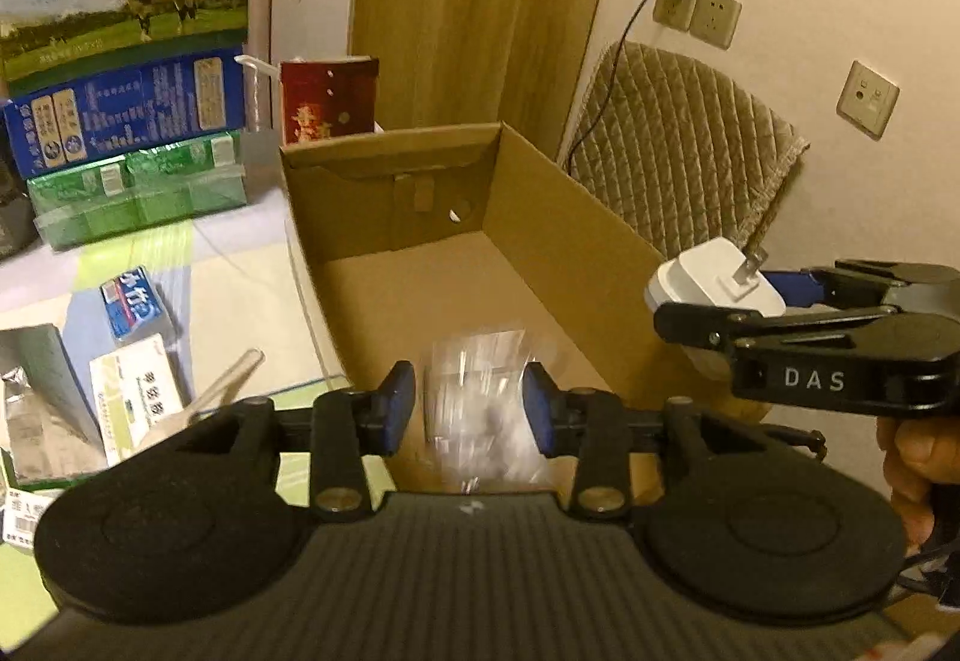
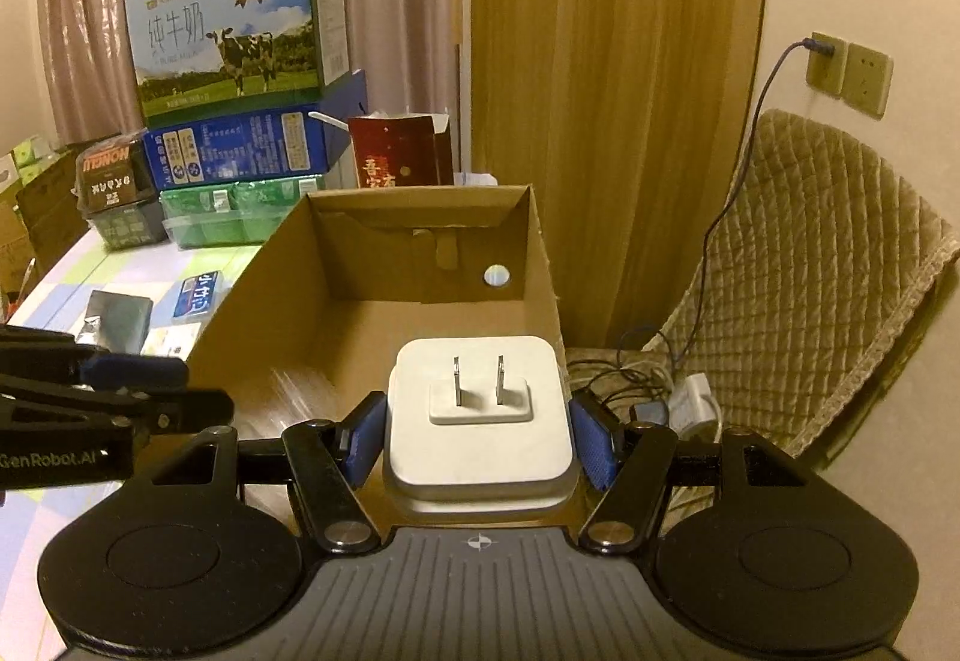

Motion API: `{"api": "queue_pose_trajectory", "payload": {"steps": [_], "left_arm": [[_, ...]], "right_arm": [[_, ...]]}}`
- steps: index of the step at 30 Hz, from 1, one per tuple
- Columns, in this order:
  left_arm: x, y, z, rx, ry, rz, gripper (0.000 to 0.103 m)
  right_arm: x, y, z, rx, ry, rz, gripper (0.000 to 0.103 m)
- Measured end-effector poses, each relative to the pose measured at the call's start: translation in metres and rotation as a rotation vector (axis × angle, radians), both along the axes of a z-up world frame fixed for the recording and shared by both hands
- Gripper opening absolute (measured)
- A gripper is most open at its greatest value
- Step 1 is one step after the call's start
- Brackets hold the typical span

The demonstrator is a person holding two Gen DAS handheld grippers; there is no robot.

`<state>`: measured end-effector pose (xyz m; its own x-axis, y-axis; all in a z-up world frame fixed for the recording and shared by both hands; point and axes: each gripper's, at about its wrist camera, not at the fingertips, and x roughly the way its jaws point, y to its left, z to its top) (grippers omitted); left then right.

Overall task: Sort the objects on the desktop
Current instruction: 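Carry clamshell and plug into the cardboard box and open both grippers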

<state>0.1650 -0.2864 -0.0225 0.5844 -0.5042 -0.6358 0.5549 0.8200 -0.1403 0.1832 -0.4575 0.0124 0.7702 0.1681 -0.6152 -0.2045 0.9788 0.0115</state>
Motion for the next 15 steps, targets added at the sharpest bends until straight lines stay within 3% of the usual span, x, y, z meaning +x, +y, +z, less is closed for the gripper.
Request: {"api": "queue_pose_trajectory", "payload": {"steps": [11,15], "left_arm": [[-0.002,0.049,0.016,0.007,-0.041,0.088,0.042],[-0.002,0.065,0.014,0.016,-0.036,0.112,0.048]], "right_arm": [[0.007,0.018,-0.011,0.016,0.028,0.021,0.062],[0.008,0.023,-0.011,0.024,0.015,0.014,0.083]]}}
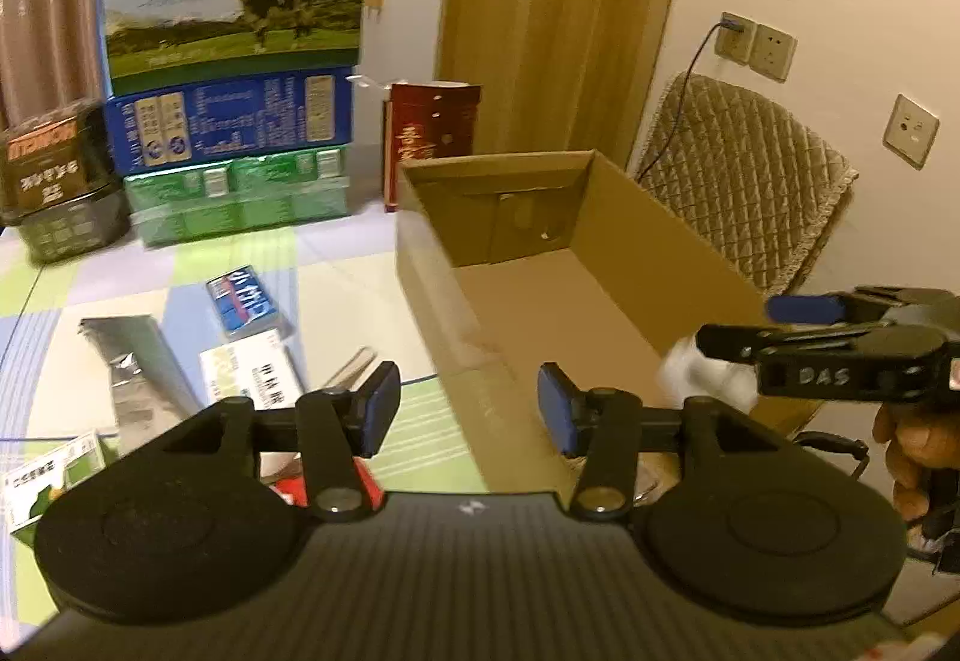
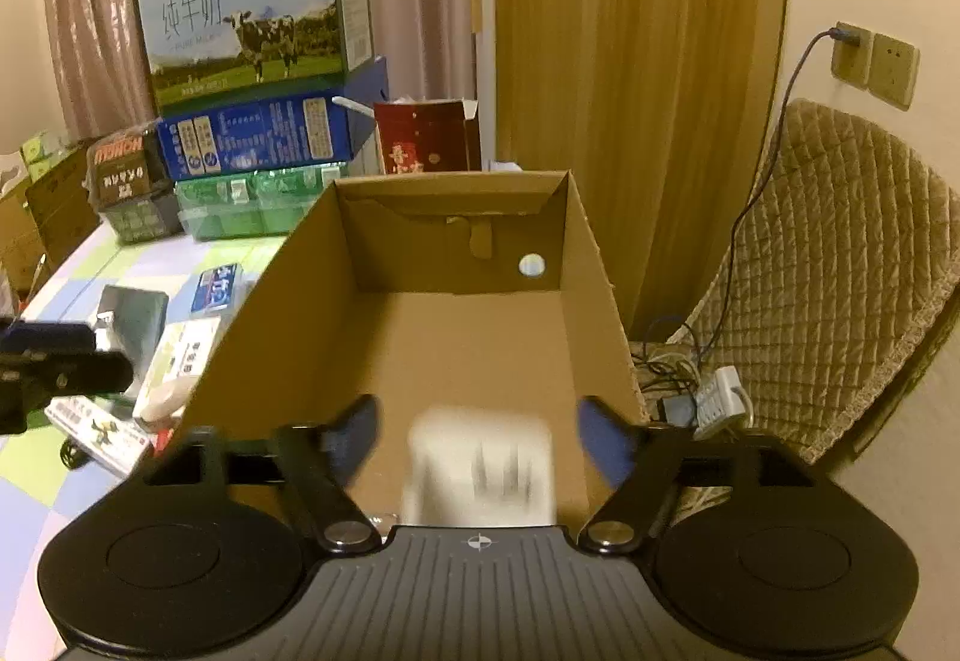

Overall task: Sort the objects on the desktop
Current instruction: 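Carry clamshell and plug into the cardboard box and open both grippers, then return both tools from the box to the table items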

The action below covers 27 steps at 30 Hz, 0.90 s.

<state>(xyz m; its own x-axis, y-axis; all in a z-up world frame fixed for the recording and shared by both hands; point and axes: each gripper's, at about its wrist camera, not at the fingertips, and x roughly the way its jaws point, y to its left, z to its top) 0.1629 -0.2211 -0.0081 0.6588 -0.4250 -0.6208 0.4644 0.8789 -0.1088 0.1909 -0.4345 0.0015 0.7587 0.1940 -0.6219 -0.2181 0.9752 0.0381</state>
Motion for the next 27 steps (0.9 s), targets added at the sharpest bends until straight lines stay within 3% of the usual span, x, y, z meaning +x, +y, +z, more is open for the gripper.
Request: {"api": "queue_pose_trajectory", "payload": {"steps": [8,15,27], "left_arm": [[-0.009,0.030,0.000,0.001,-0.004,0.047,0.064],[-0.025,0.057,0.006,0.008,-0.026,0.082,0.085],[-0.062,0.142,0.012,0.070,-0.048,0.192,0.102]], "right_arm": [[-0.012,0.007,0.010,0.000,-0.017,0.007,0.083],[-0.033,0.025,0.022,0.008,-0.032,0.037,0.084],[-0.072,0.083,0.035,0.032,-0.066,0.155,0.099]]}}
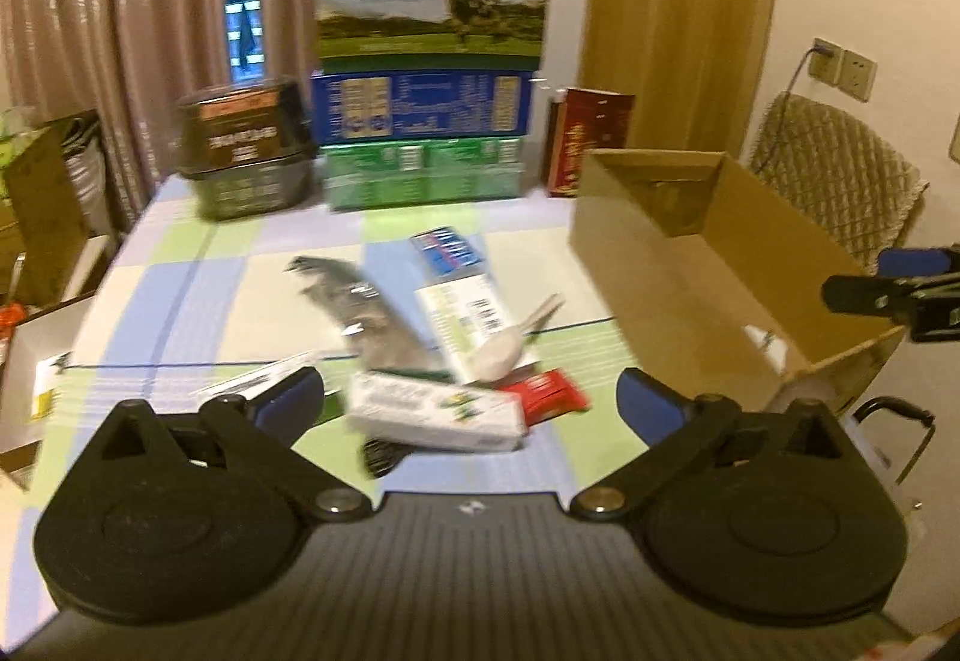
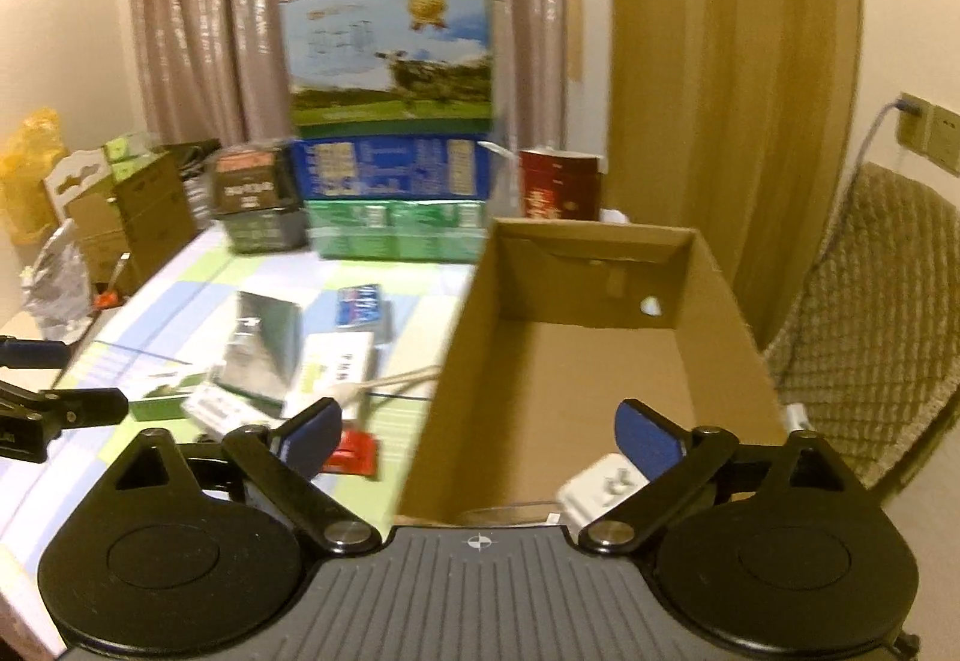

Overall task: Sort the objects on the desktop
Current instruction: 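Return both tools from the box to the table items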

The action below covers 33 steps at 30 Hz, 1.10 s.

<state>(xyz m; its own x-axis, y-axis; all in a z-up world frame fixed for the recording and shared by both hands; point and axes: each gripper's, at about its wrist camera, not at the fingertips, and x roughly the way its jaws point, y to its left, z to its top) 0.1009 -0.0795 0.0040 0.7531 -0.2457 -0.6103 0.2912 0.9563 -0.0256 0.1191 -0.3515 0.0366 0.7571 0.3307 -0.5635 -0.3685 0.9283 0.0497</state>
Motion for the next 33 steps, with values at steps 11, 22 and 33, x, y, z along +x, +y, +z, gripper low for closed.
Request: {"api": "queue_pose_trajectory", "payload": {"steps": [11,22,33], "left_arm": [[-0.023,0.070,-0.012,0.075,0.013,0.081,0.102],[-0.014,0.098,-0.023,0.136,0.034,-0.018,0.102],[0.036,0.106,-0.050,0.308,0.057,-0.262,0.102]], "right_arm": [[-0.027,0.061,0.006,-0.010,-0.055,0.203,0.101],[-0.021,0.112,-0.022,-0.138,-0.079,0.438,0.101],[0.026,0.168,-0.060,-0.339,0.029,0.703,0.094]]}}
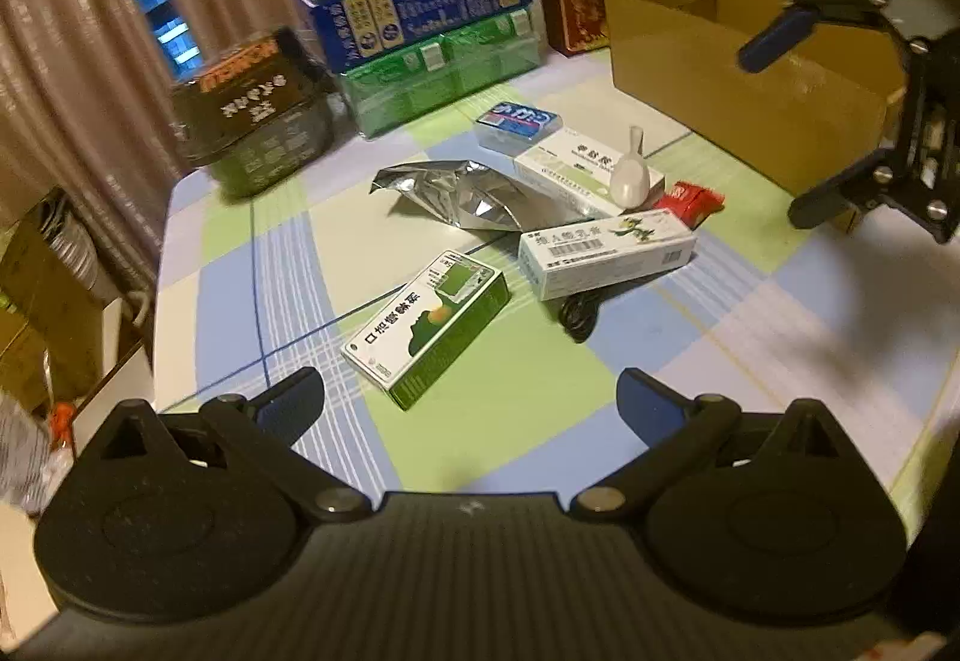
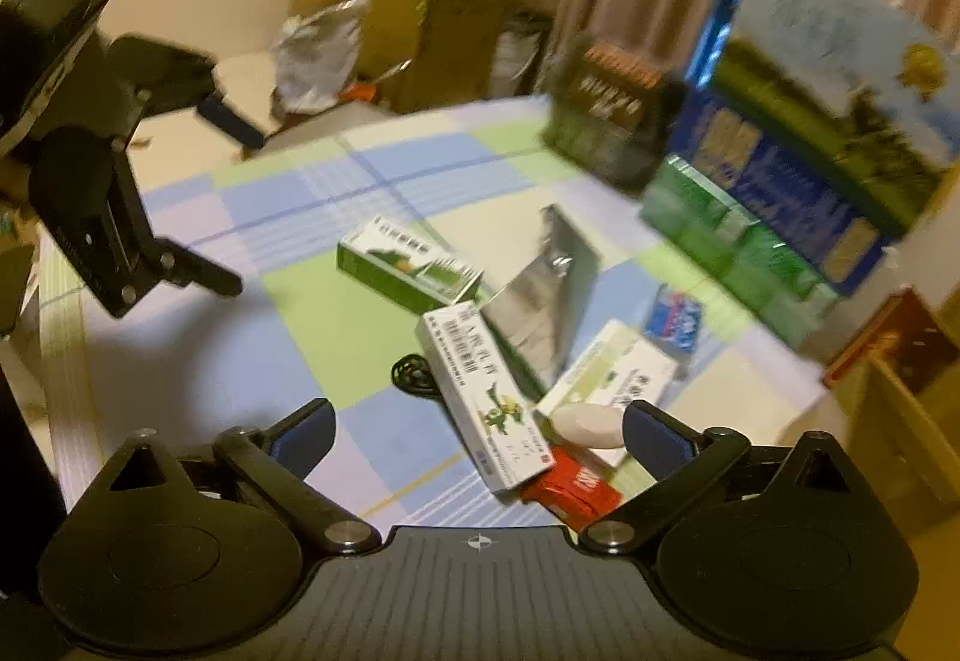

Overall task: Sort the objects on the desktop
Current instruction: 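Return both tools from the box to the table items, then grasp the green-and-white medicine box with the left gripper while the right grasps the white ointment box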

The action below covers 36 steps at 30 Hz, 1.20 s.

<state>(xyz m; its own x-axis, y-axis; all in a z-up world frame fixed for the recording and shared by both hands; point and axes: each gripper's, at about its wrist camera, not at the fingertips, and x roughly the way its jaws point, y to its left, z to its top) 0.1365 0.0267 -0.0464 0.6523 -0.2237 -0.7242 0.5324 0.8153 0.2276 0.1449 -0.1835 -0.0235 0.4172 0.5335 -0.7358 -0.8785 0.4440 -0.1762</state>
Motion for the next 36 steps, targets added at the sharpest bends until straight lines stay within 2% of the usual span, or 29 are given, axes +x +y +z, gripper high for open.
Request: {"api": "queue_pose_trajectory", "payload": {"steps": [3,7,12,20,23,25,28,31,34,36], "left_arm": [[0.020,0.008,-0.008,0.000,0.037,-0.056,0.101],[0.044,0.014,-0.019,0.027,0.054,-0.109,0.100],[0.077,0.019,-0.037,0.027,0.131,-0.153,0.089],[0.119,0.014,-0.065,0.047,0.162,-0.207,0.089],[0.133,0.014,-0.071,0.023,0.173,-0.227,0.089],[0.140,0.012,-0.075,0.010,0.189,-0.237,0.087],[0.145,0.007,-0.081,0.015,0.204,-0.257,0.079],[0.145,0.003,-0.085,0.038,0.213,-0.265,0.076],[0.144,0.005,-0.085,0.035,0.230,-0.239,0.057],[0.139,0.006,-0.083,0.034,0.239,-0.211,0.052]], "right_arm": [[0.017,0.015,-0.013,-0.070,0.030,0.055,0.086],[0.039,0.031,-0.029,-0.140,0.057,0.114,0.081],[0.064,0.047,-0.050,-0.211,0.103,0.170,0.075],[0.085,0.067,-0.082,-0.269,0.155,0.209,0.071],[0.091,0.070,-0.087,-0.280,0.168,0.210,0.067],[0.094,0.072,-0.090,-0.289,0.177,0.205,0.060],[0.098,0.074,-0.092,-0.298,0.190,0.200,0.048],[0.099,0.076,-0.094,-0.304,0.190,0.193,0.043],[0.099,0.076,-0.094,-0.302,0.202,0.173,0.040],[0.097,0.074,-0.092,-0.301,0.213,0.151,0.038]]}}
